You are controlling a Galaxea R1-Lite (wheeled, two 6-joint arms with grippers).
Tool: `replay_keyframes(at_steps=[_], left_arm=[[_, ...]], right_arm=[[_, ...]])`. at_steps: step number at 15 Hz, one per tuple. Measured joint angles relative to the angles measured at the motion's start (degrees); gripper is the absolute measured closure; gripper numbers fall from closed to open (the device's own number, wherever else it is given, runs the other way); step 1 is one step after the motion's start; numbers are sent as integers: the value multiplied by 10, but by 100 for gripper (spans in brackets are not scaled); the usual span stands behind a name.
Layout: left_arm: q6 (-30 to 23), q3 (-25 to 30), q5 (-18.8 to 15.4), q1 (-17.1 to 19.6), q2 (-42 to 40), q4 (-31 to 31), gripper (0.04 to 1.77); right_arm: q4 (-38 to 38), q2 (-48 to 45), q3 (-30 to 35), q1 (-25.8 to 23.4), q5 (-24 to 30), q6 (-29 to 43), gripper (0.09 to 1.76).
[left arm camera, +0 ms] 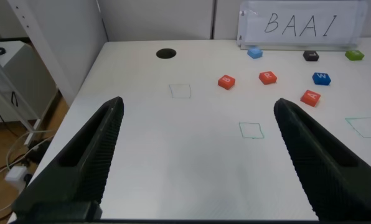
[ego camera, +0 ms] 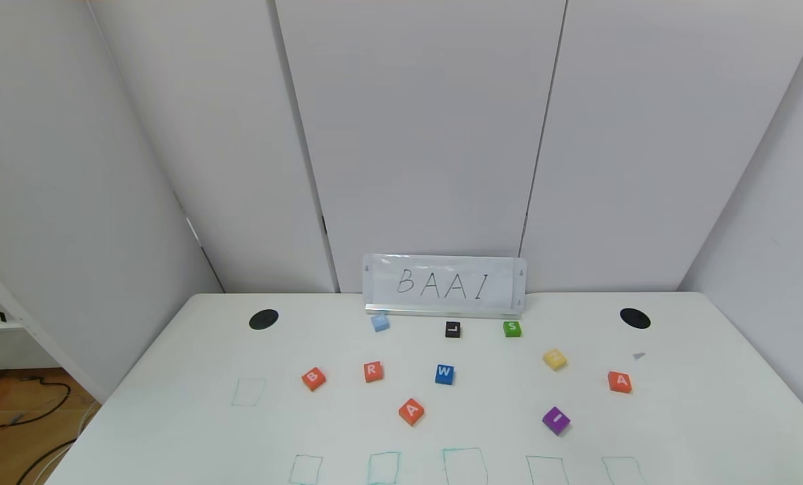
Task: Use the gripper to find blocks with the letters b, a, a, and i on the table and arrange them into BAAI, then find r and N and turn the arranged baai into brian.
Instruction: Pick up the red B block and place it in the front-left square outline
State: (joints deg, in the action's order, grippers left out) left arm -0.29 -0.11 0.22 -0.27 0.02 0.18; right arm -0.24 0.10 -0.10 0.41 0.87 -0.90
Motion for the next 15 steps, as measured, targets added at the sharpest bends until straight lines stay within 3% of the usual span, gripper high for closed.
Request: replay_keyframes(at_steps=[10,15], left_arm=[[15,-4,-2,0,0,4,9],[17,-62,-39,0,18,18,9]], right_arm=[[24,-1,-6,-1,-2,1,14],[90,26,-81,-1,-4,1,14]])
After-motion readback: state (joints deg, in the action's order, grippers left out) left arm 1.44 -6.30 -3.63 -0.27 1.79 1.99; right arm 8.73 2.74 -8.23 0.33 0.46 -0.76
